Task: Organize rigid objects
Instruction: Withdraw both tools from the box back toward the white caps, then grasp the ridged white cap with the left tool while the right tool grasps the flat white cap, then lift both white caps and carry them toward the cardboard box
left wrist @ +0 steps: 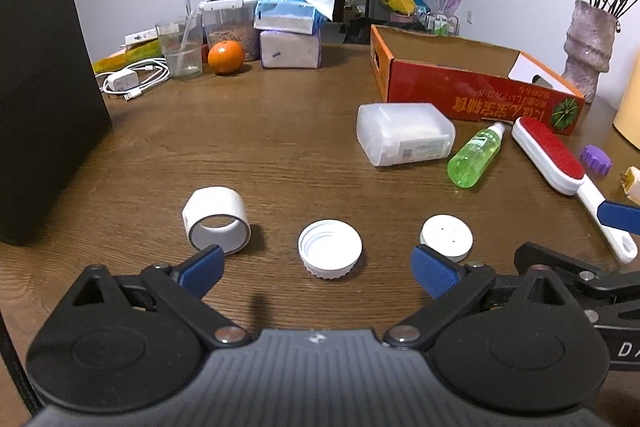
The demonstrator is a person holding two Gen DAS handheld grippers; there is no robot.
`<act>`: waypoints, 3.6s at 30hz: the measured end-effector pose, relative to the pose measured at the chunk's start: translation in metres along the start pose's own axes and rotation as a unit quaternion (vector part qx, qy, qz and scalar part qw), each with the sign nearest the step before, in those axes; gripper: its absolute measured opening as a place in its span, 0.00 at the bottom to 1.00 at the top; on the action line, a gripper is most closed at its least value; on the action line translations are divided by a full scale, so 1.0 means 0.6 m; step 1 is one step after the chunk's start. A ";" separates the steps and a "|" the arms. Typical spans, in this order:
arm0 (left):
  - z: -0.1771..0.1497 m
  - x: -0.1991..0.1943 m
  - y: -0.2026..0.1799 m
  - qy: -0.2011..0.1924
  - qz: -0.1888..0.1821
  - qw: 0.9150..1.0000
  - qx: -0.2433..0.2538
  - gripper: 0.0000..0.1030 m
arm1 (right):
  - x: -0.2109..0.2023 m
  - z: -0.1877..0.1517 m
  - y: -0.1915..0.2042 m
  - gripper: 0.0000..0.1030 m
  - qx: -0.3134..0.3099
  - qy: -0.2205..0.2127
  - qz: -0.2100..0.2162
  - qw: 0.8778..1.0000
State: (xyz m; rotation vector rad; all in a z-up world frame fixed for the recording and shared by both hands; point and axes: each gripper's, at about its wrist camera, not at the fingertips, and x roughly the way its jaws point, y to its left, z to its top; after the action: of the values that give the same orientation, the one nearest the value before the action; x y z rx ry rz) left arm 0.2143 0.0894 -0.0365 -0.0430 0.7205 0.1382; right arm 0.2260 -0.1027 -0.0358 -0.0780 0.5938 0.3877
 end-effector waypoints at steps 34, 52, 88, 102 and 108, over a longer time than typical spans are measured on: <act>0.018 0.064 0.007 0.008 -0.021 1.000 0.001 0.40 | 0.072 0.009 0.013 1.00 -0.021 0.035 0.009 0.999; 0.023 0.047 0.046 -0.019 -0.028 0.999 -0.040 0.40 | 0.123 0.005 0.043 0.79 -0.033 0.058 0.020 0.998; 0.033 0.023 0.007 -0.030 -0.022 0.999 -0.027 0.40 | 0.067 0.020 0.023 0.37 -0.031 -0.006 0.026 0.999; 0.068 -0.002 -0.075 -0.052 -0.034 0.998 0.000 0.40 | 0.011 0.036 -0.045 0.37 -0.022 -0.047 -0.001 0.999; 0.086 -0.010 -0.115 -0.064 -0.044 0.997 0.014 0.40 | -0.009 0.045 -0.079 0.37 -0.019 -0.062 -0.016 0.998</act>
State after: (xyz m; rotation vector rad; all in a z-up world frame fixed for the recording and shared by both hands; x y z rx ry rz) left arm 0.2534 0.0247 0.0055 -0.0393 0.5916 0.0470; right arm 0.2542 -0.1433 -0.0126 -0.0982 0.4633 0.3700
